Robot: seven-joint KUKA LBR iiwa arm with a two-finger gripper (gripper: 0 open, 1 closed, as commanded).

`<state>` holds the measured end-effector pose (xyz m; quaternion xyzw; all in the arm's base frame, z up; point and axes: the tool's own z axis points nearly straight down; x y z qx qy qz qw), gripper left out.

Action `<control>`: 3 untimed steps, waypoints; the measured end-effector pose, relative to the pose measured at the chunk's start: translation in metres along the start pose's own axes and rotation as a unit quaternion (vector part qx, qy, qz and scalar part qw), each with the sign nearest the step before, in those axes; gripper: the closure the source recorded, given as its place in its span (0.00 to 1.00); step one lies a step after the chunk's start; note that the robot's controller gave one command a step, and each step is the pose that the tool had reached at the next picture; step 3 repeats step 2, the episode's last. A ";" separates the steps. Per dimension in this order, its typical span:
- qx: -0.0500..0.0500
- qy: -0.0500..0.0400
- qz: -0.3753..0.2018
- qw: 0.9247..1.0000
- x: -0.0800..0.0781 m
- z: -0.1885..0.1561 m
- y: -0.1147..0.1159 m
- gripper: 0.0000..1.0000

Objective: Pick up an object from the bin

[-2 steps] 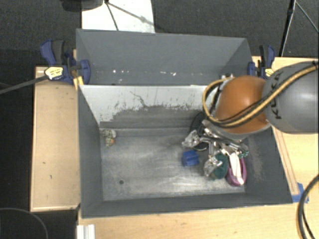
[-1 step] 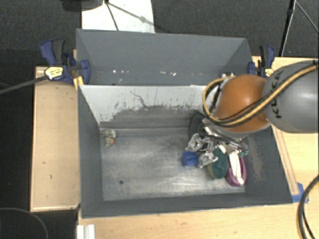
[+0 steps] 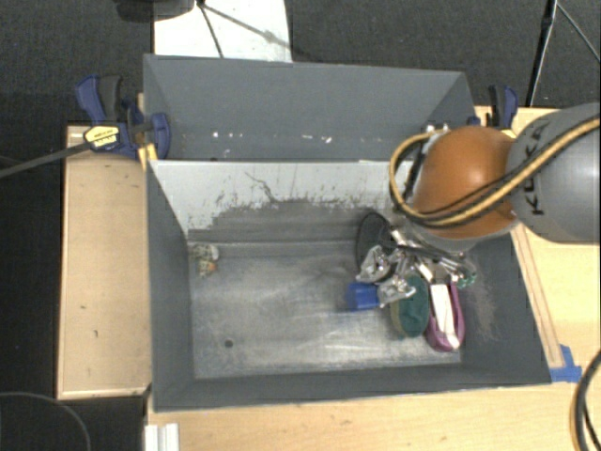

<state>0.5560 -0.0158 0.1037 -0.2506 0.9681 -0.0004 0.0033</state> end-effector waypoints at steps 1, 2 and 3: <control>0.000 0.000 0.003 1.000 -0.001 -0.007 -0.001 1.00; 0.001 -0.001 0.008 1.000 -0.003 -0.066 -0.001 1.00; 0.001 -0.001 0.008 1.000 -0.003 -0.066 -0.001 1.00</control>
Offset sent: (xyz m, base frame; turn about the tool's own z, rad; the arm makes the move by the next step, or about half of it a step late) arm 0.0000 -0.0003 0.0065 0.0000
